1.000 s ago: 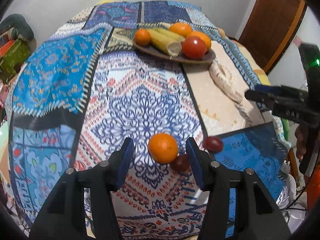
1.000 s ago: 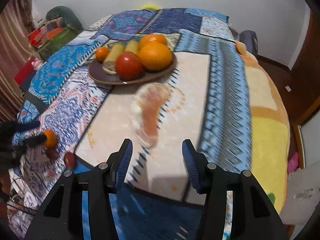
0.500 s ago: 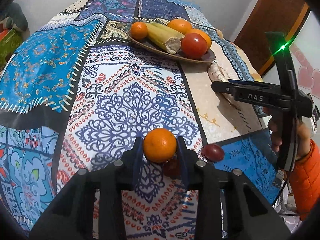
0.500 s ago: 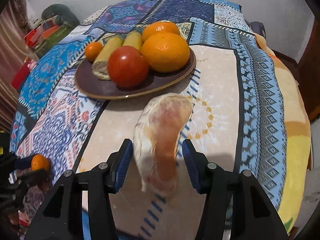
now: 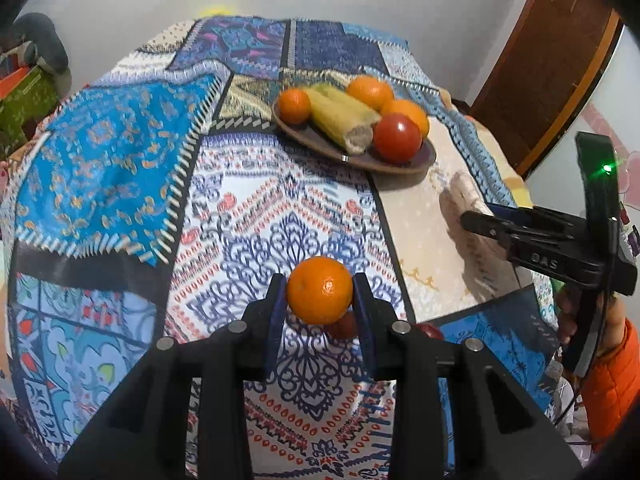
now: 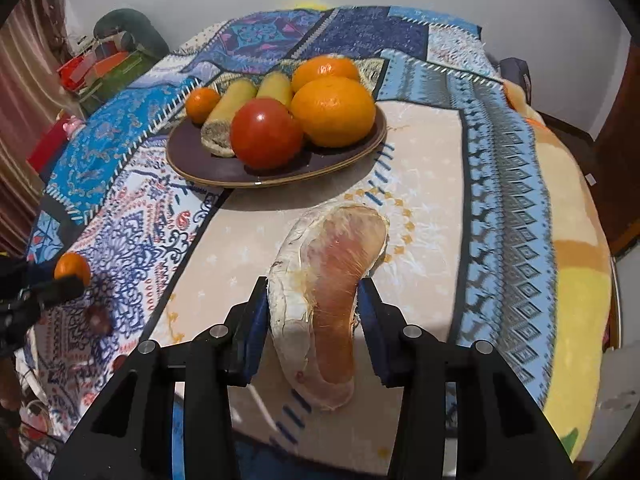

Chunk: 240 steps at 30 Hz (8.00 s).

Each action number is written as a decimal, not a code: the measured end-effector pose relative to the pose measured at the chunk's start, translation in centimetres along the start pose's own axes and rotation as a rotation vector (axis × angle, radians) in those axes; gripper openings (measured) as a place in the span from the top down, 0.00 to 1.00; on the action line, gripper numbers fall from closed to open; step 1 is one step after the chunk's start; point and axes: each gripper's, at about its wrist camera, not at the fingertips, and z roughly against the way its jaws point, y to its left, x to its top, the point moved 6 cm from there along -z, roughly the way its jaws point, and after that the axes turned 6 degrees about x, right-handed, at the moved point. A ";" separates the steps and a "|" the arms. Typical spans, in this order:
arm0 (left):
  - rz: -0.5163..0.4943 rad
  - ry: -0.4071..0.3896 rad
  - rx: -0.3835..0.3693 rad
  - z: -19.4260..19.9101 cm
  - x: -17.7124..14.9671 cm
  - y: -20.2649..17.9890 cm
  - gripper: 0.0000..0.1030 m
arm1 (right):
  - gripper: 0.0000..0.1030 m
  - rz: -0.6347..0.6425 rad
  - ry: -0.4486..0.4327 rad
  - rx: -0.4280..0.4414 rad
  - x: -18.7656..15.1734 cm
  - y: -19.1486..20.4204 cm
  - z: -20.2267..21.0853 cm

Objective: Organize fruits

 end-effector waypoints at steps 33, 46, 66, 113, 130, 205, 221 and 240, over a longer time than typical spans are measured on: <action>-0.049 -0.109 0.021 -5.5 12.4 0.0 0.68 | 0.61 0.114 -0.184 0.028 12.4 4.0 -1.4; -0.063 -0.079 0.028 -8.2 12.5 -0.4 0.67 | 0.54 0.073 -0.145 0.040 12.3 2.9 -3.6; -0.030 -0.189 0.077 3.4 9.5 0.1 0.41 | 0.46 0.108 -0.241 -0.012 7.1 5.5 6.9; -0.062 0.049 0.048 -0.4 -2.2 -1.1 0.36 | 0.83 0.103 0.036 0.125 -3.4 8.7 0.6; -0.093 0.072 0.027 -2.7 -0.8 -2.3 0.74 | 0.83 0.050 -0.035 0.076 -1.1 4.3 2.1; -0.086 -0.805 0.089 30.6 5.1 -7.3 0.29 | 0.37 0.140 -0.804 -0.007 3.2 12.1 30.0; -0.035 -0.859 0.105 32.9 2.5 -7.3 0.00 | 0.00 0.114 -0.869 -0.058 0.8 13.3 30.6; -0.025 -0.855 0.105 32.7 2.4 -7.1 0.00 | 0.00 0.122 -0.863 -0.064 0.2 13.5 30.8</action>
